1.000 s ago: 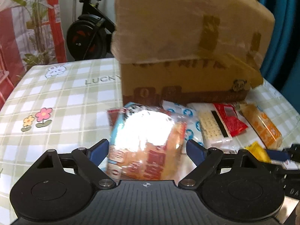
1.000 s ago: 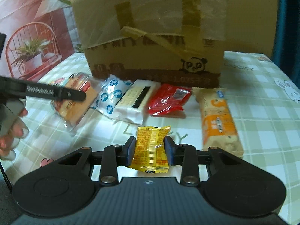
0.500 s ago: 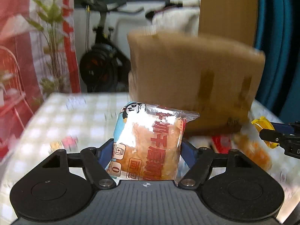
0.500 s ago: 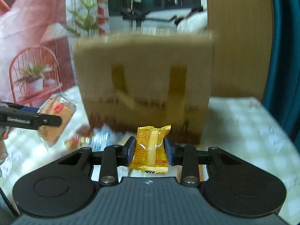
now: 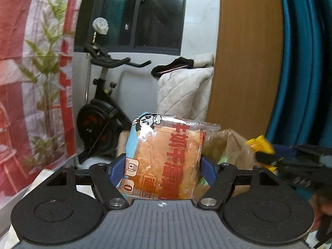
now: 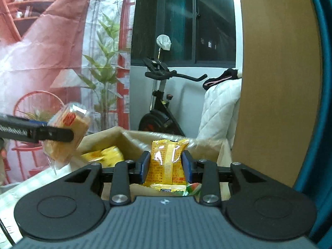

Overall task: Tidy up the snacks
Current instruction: 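Lift both packets over the box and open both tools to drop them, then move both tools from the box back to the remaining snacks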

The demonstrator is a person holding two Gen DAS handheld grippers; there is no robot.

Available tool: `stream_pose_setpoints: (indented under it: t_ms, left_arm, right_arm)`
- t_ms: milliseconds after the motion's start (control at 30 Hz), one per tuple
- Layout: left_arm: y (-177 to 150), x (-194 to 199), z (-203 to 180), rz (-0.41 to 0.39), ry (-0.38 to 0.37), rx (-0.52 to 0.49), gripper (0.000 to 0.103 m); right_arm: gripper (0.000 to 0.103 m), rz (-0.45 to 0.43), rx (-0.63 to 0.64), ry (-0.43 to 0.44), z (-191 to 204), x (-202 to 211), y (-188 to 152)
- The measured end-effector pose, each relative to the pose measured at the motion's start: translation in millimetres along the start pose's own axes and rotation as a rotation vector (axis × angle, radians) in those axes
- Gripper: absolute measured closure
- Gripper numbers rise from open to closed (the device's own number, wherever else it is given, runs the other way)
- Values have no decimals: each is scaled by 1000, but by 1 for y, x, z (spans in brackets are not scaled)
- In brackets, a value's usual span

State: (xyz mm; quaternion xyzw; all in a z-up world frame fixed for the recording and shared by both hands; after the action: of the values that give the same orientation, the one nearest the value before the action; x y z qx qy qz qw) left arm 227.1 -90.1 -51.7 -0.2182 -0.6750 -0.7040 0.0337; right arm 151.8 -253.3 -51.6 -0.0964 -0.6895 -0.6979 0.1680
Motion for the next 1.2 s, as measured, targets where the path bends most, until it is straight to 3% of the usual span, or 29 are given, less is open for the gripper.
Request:
stream_pose_setpoints:
  t_ms: [133,367,400,433,467,933,1200]
  left_arm:
    - [11,-36,-21,53,-18,8,27]
    - [5,-87,-41,130,-57,-19,25]
    - [4,-89,-41,130,-60,-18,24]
    - [3,-90,-40,127,-60,-23,21]
    - [1,-88,-38,121,-56,-28,18]
    - [-12,-9,30,86,28,-16,18]
    - [-42,25,64,106,85,-6,18]
  right_arm:
    - [68,72,-65,-19,-22,-35,-2]
    - [65,153,-103,-40,-42,-59,-14]
    - [64,151,-112,-33,-43,-56,-15]
    - [55,147,-118,-24,-44,-53,-16]
    - [50,143,-119,-22,-44,-51,-16]
    - [50,97,-124,35,-3,5,-21]
    - [50,92,-129,71,22,30,-42]
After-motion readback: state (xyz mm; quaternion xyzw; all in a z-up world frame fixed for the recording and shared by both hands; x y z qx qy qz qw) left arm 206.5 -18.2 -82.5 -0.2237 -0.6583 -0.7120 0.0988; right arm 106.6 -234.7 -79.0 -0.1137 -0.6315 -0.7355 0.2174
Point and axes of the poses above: each gripper's, at about its wrist camera, not at the fingertips, and x roughly against the way its jaws point, z to its left, y to its top, the point moved 8 cm from there along -x, roughly the way its jaws point, and after that the axes turned 12 degrees about y, right-handed, at the moved point
